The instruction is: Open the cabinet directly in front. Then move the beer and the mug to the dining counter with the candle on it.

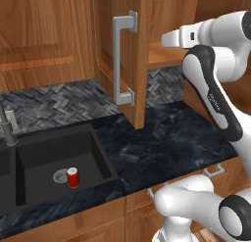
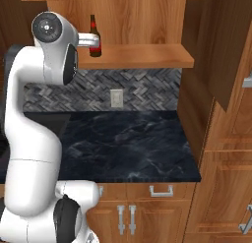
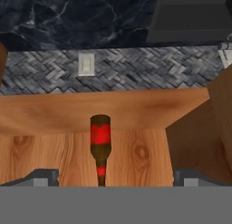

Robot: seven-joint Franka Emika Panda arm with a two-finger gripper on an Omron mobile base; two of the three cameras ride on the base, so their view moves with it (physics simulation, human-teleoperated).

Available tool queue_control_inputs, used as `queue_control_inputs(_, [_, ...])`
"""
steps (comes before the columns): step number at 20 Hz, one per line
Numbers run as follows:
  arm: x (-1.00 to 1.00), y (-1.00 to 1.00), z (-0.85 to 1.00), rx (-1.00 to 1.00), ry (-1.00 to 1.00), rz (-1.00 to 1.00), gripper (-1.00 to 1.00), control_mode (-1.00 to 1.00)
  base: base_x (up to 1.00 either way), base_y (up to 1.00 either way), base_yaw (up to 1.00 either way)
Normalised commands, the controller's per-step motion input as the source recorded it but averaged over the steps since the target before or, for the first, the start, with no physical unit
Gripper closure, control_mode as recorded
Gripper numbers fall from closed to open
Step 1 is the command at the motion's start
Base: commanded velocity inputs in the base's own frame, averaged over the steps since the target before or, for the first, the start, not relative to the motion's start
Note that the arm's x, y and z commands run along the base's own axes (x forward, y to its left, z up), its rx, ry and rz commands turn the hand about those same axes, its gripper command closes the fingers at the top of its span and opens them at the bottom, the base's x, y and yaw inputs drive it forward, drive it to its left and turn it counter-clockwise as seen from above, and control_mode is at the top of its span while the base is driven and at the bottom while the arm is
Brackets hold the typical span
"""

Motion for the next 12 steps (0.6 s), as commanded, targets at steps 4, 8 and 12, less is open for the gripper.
queue_control_inputs(4, [0.30,0.00,0.18,0.00,0.00,0.00,-1.00,-1.00,0.00,0.00,0.00])
queue_control_inputs(8, [0.30,0.05,0.10,0.00,0.00,0.00,-1.00,-1.00,0.00,0.00,0.00])
queue_control_inputs(12, [0.27,0.08,0.03,0.00,0.01,0.00,-1.00,-1.00,0.00,0.00,0.00])
